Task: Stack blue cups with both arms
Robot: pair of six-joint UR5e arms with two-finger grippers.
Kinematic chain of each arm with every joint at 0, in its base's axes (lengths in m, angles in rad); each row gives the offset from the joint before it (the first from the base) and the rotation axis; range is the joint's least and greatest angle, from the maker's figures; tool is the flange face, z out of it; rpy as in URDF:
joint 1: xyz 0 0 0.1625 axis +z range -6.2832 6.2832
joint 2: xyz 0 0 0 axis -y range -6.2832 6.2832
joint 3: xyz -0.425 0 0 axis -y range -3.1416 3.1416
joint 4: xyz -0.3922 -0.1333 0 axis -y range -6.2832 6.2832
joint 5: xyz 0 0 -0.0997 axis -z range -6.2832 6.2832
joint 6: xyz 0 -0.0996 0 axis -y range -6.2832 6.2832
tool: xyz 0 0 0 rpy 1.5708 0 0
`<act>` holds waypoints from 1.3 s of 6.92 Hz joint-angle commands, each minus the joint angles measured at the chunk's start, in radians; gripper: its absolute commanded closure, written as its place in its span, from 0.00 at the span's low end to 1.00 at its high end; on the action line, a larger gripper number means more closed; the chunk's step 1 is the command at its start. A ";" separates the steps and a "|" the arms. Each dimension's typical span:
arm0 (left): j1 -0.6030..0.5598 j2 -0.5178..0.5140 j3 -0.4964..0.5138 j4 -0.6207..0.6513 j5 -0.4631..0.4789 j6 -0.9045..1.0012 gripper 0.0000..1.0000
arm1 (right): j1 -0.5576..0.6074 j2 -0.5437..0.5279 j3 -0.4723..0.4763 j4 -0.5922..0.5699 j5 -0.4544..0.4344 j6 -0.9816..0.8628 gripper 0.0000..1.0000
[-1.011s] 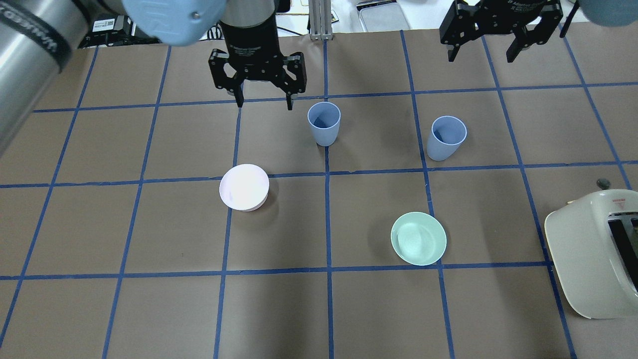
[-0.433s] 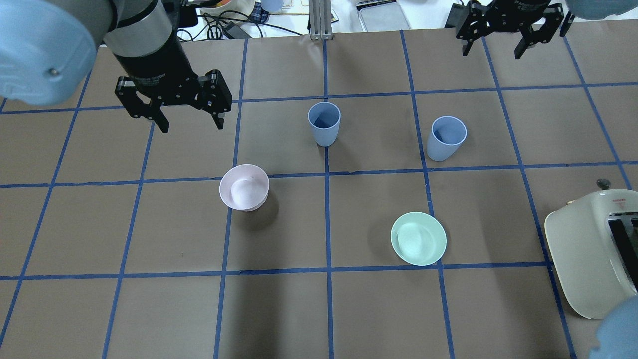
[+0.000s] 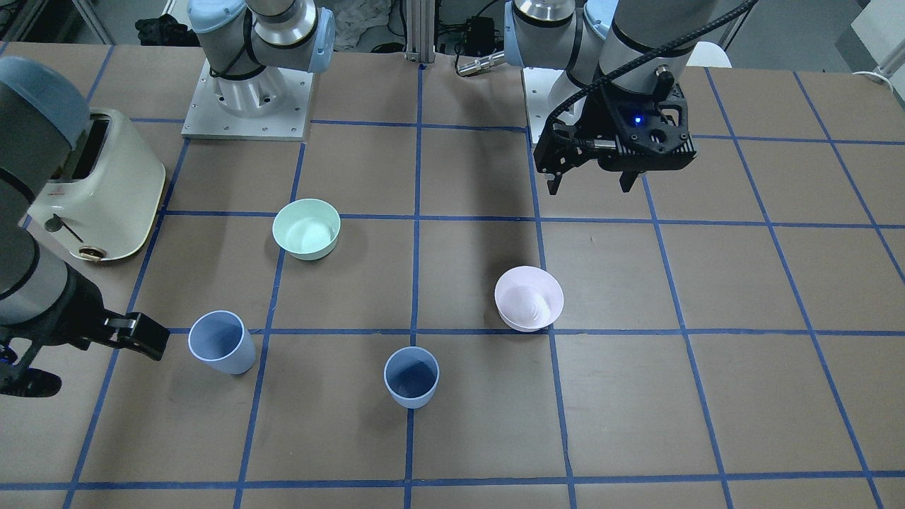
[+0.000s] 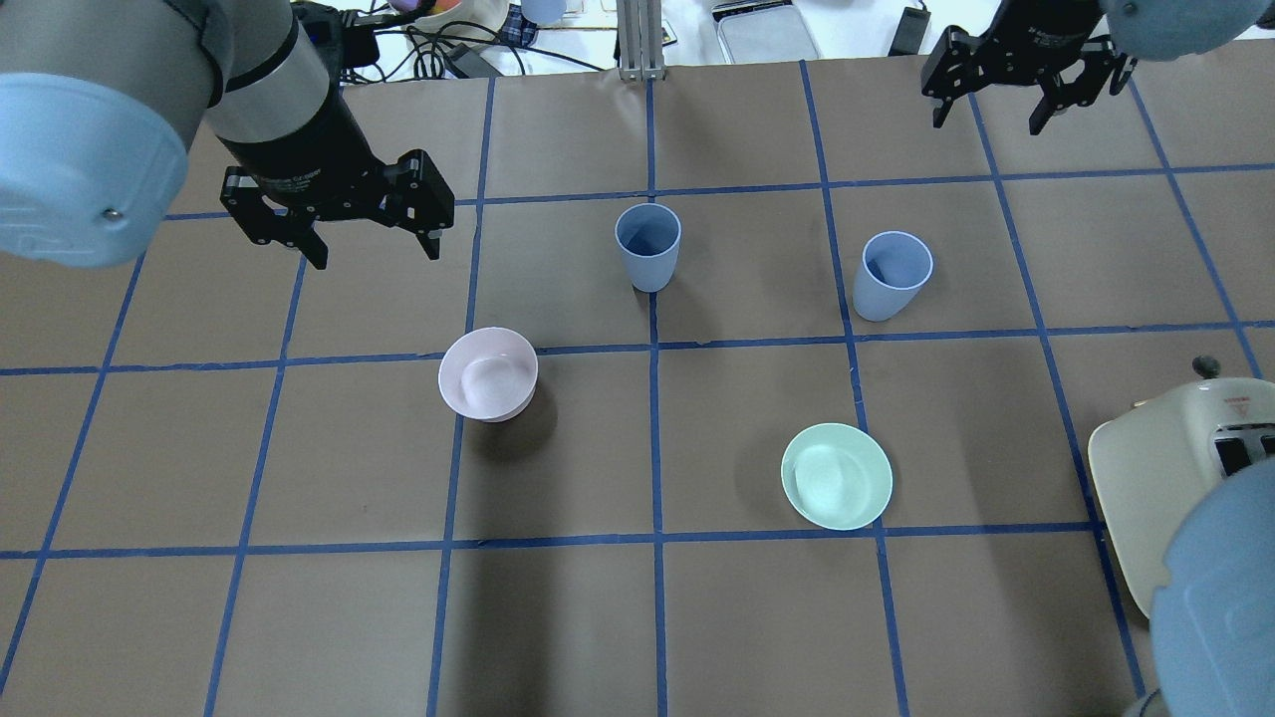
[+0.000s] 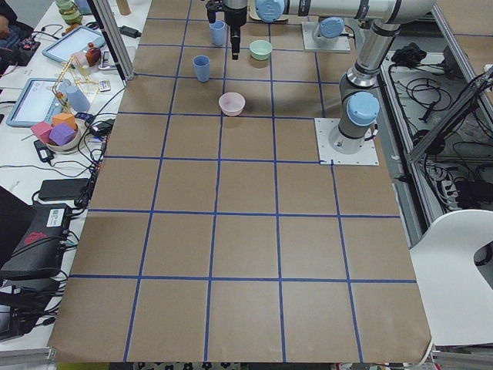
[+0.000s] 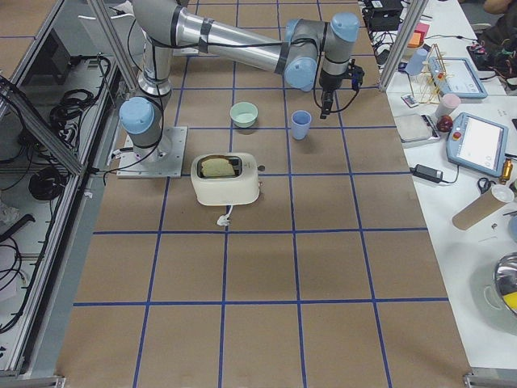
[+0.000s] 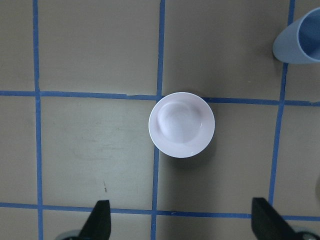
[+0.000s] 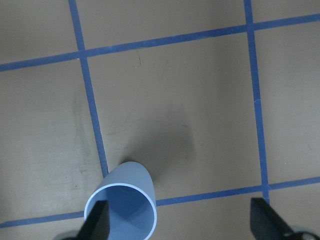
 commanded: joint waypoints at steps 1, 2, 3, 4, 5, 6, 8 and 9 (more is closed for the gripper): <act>0.005 0.005 0.011 -0.034 0.001 0.012 0.00 | -0.008 -0.001 0.126 -0.092 0.041 -0.075 0.00; 0.005 0.004 0.029 -0.052 0.001 0.015 0.00 | -0.011 -0.004 0.177 -0.144 0.039 -0.112 0.00; 0.005 0.005 0.034 -0.081 0.001 0.015 0.00 | -0.014 -0.003 0.205 -0.193 0.041 -0.112 0.00; 0.003 0.007 0.040 -0.094 0.001 0.015 0.00 | -0.014 -0.001 0.244 -0.194 0.042 -0.109 0.01; 0.005 0.007 0.042 -0.096 0.001 0.015 0.00 | -0.014 -0.003 0.271 -0.197 0.039 -0.106 0.02; 0.002 0.005 0.042 -0.097 0.001 0.015 0.00 | -0.014 -0.003 0.271 -0.197 0.041 -0.106 0.16; 0.003 0.007 0.042 -0.097 0.001 0.015 0.00 | -0.012 -0.001 0.271 -0.261 0.064 -0.103 0.80; 0.003 0.007 0.042 -0.097 0.001 0.015 0.00 | -0.011 -0.003 0.274 -0.263 0.097 -0.102 0.88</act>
